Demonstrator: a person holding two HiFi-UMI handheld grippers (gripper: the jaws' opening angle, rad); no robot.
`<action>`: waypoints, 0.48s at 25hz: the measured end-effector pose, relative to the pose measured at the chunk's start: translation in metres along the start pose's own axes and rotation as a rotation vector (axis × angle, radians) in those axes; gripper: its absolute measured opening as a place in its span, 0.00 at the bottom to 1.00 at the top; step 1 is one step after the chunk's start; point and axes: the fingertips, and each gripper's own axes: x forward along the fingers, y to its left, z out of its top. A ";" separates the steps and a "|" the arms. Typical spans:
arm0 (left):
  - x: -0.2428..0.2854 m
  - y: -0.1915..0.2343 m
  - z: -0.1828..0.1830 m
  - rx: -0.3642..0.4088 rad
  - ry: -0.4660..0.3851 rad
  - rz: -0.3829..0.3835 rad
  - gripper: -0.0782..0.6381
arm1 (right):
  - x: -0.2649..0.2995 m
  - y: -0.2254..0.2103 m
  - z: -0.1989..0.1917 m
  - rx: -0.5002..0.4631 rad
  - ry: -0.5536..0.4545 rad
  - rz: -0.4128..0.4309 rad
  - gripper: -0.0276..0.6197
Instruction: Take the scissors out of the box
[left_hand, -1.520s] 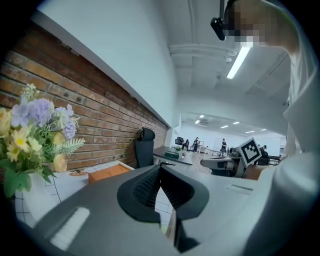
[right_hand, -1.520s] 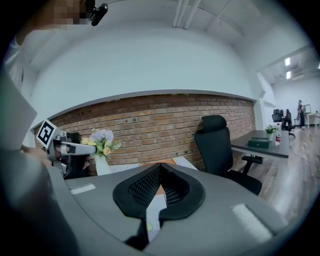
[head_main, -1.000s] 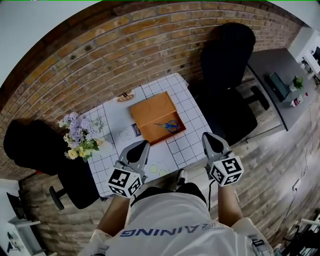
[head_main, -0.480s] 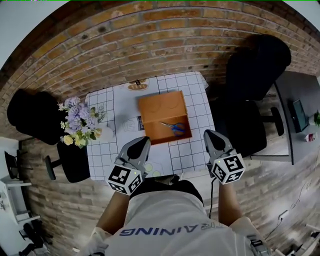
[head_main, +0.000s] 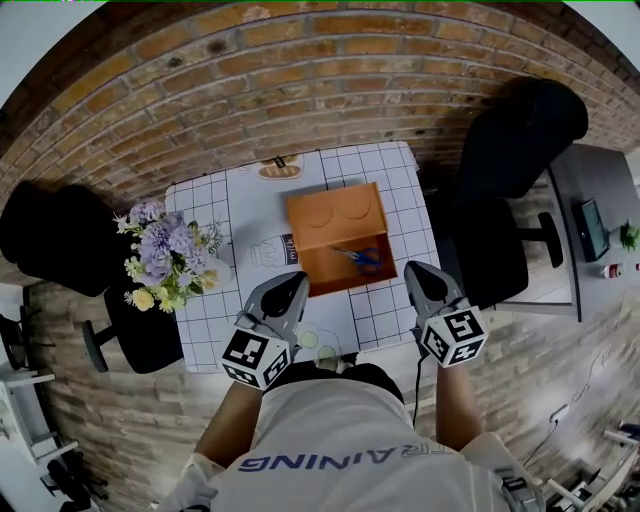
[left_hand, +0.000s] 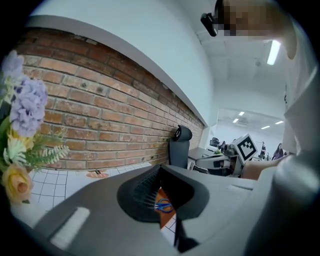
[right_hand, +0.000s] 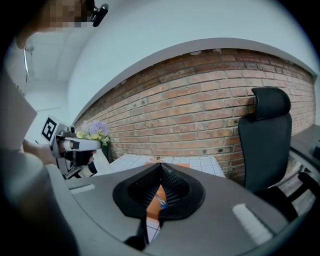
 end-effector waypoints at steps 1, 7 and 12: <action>0.000 0.005 -0.001 -0.009 0.001 -0.014 0.11 | 0.004 0.004 0.001 -0.007 0.010 -0.013 0.06; -0.001 0.027 -0.010 -0.056 0.026 -0.062 0.11 | 0.024 0.032 -0.003 -0.040 0.083 -0.027 0.06; -0.002 0.036 -0.012 -0.077 0.027 -0.027 0.11 | 0.034 0.030 -0.018 -0.082 0.162 0.005 0.06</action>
